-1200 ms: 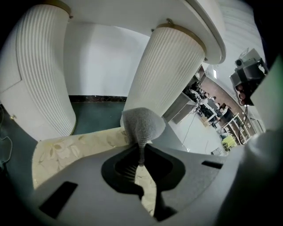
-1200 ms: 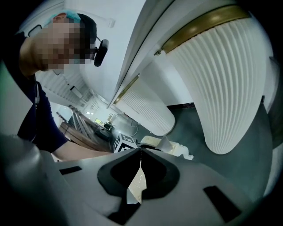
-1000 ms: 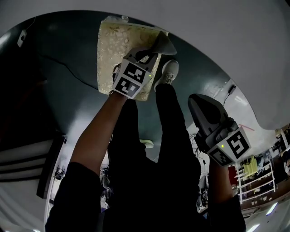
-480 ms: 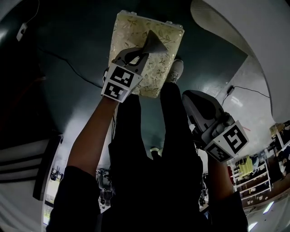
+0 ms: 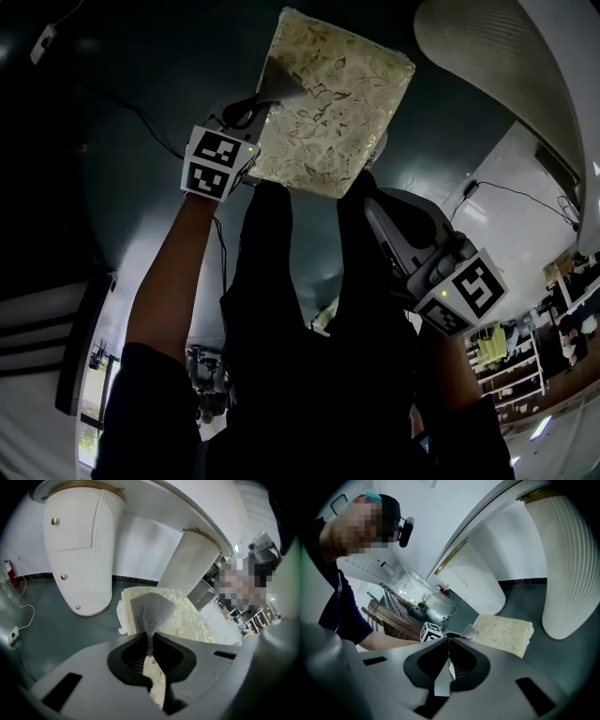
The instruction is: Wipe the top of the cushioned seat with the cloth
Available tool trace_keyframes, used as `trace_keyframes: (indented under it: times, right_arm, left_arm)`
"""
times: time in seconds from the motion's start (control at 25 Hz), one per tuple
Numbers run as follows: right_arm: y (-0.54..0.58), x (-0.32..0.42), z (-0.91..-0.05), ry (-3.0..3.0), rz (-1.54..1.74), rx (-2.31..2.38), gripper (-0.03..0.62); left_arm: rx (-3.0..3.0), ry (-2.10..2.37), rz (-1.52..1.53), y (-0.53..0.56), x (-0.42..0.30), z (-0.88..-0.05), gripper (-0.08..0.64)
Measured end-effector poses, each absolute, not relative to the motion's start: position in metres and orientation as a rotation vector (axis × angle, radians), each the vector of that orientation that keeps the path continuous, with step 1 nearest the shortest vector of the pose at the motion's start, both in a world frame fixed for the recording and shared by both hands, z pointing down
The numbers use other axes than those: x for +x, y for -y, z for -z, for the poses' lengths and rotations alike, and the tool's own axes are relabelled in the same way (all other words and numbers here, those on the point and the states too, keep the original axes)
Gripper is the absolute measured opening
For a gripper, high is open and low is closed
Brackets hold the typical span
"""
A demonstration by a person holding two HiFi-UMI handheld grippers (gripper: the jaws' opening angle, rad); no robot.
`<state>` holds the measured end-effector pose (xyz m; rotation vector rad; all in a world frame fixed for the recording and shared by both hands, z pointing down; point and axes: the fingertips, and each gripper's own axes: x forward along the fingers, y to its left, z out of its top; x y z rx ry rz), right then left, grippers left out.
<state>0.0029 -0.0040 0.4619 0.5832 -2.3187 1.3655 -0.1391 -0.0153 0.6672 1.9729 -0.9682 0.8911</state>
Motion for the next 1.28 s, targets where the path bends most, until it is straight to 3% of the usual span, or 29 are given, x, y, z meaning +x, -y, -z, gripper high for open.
trace_keyframes:
  times: [0.36, 1.28]
  right_arm:
    - [0.004, 0.034, -0.466, 2.302, -1.372, 0.642, 0.026]
    - [0.001, 0.173, -0.473, 2.296, -1.441, 0.774, 0.026]
  left_arm:
    - [2.006, 0.910, -0.887, 0.012, -0.101, -0.667, 0.026]
    - [2.047, 0.739, -0.907, -0.003, 0.082, -0.666, 0.026]
